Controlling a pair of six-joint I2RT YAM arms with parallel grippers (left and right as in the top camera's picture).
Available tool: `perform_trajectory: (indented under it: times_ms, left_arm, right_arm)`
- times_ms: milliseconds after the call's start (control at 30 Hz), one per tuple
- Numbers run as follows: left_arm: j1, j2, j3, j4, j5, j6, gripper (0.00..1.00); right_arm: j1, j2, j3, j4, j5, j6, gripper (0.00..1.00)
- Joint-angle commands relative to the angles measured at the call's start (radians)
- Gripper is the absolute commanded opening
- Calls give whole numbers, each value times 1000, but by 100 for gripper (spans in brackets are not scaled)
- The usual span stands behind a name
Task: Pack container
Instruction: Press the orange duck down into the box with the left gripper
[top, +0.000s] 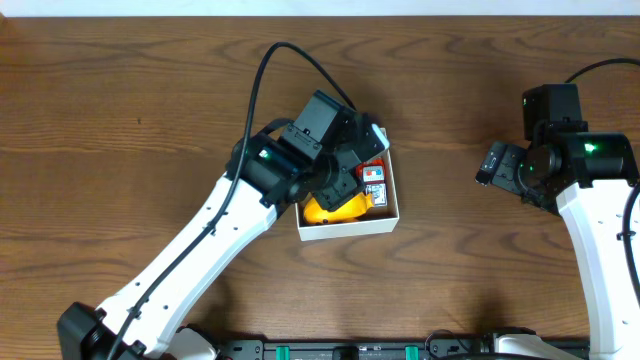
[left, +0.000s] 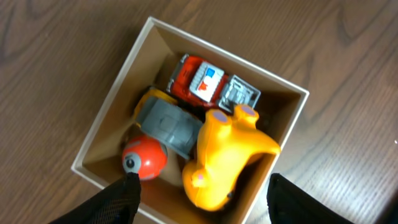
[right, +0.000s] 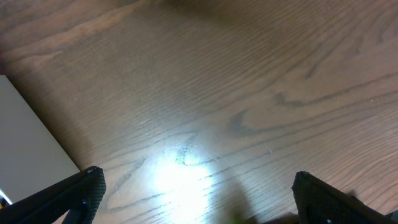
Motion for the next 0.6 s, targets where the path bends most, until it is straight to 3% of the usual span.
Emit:
perform_trajectory:
  times_ms: [0, 167, 367, 567]
  left_arm:
    - [1, 52, 13, 5, -1, 6, 63]
    - [1, 161, 1, -1, -1, 6, 43]
    - [1, 301, 1, -3, -1, -3, 41]
    - [0, 396, -3, -4, 0, -95, 36]
  right_arm:
    - [-8, 3, -5, -1, 11, -11, 99]
    - [-8, 3, -5, -1, 12, -12, 99]
    - [-8, 3, -5, -3, 12, -12, 99]
    - [-8, 3, -5, -2, 12, -12, 99]
